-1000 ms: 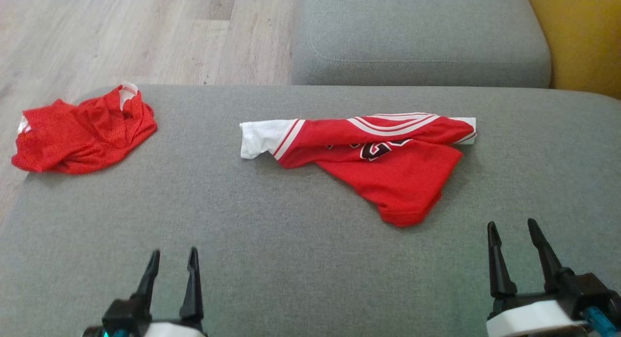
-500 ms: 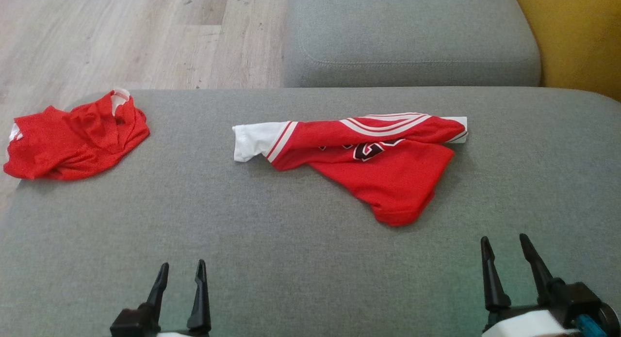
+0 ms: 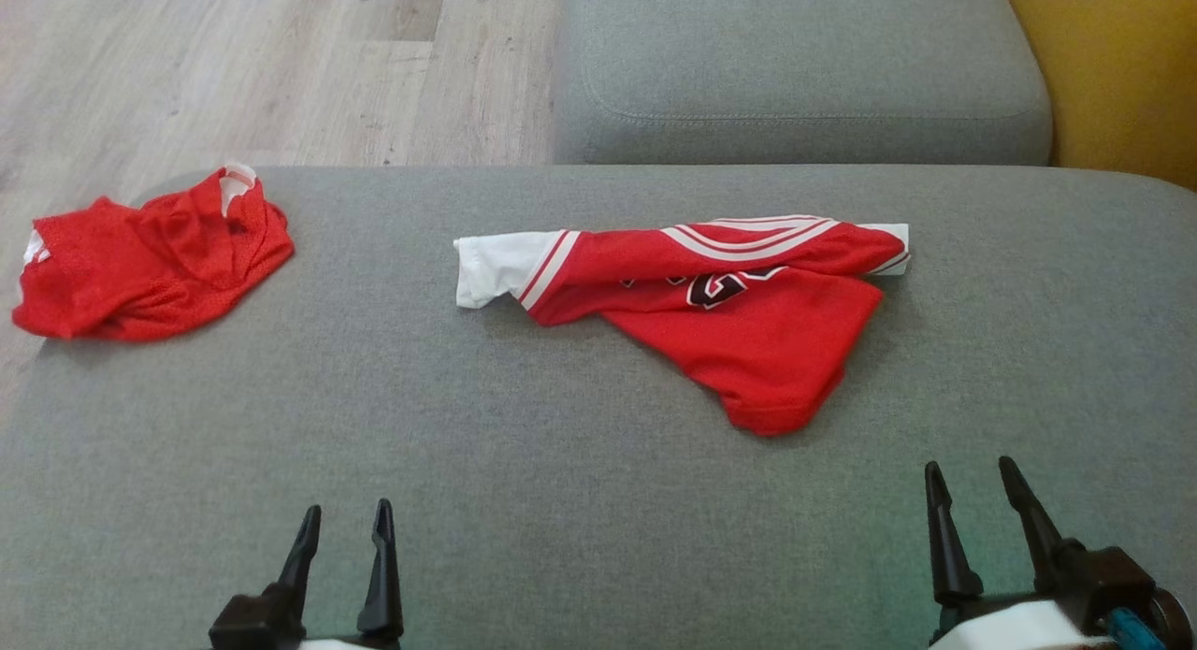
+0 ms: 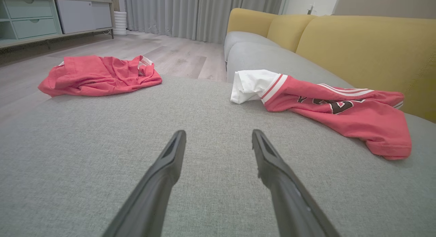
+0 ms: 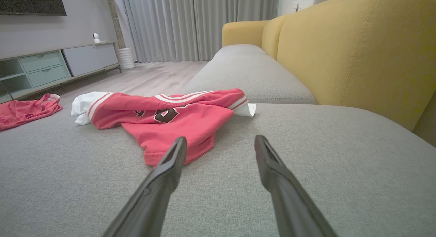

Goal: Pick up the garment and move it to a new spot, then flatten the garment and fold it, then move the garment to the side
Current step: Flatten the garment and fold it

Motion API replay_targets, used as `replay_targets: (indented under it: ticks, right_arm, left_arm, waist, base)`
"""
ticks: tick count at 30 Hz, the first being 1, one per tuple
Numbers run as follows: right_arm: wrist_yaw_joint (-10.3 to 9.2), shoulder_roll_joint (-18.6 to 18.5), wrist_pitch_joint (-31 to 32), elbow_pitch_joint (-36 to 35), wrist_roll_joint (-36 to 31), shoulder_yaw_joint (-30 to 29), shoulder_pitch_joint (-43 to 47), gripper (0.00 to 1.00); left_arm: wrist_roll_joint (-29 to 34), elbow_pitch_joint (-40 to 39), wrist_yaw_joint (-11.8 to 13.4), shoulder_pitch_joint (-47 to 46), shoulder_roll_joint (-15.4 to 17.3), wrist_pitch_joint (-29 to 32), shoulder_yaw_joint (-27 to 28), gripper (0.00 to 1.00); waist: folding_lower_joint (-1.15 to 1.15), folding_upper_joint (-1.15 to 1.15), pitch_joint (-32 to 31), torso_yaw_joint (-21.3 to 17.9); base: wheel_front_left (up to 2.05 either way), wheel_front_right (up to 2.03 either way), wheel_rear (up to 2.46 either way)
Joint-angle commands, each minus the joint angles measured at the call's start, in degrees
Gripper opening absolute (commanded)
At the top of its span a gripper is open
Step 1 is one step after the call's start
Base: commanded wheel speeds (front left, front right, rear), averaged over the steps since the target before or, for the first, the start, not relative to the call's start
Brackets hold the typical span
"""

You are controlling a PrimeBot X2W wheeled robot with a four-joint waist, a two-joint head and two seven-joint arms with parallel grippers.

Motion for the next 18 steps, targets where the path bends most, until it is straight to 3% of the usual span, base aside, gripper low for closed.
replay_targets:
  ticks: [1, 11, 18]
  right_arm:
    - [0.43, -0.39, -0.21, -1.37, 0.01, 1.07, -2.71, 1.0]
    - [0.43, -0.39, -0.21, 0.17, -0.75, 1.89, -5.7, 1.0]
    - [0.43, -0.39, 1.54, 10.2, -6.51, 7.74, -16.9, 1.0]
  left_arm:
    - [0.4, -1.12, -0.34, -2.58, -0.07, -0.56, 2.05, 1.0]
    - [0.99, -2.49, -0.26, -3.85, -0.34, -0.55, 1.11, 1.0]
    - [2.48, -5.94, -0.52, -6.29, -1.7, -0.26, -1.4, 1.0]
  waist:
    - [0.0, 0.0, 0.0, 0.03]
    - [0.0, 0.0, 1.78, 0.98]
    - [0.0, 0.0, 5.91, 4.68]
  base:
    - [0.0, 0.0, 0.0]
    - [0.0, 0.0, 0.0]
    - [0.0, 0.0, 0.0]
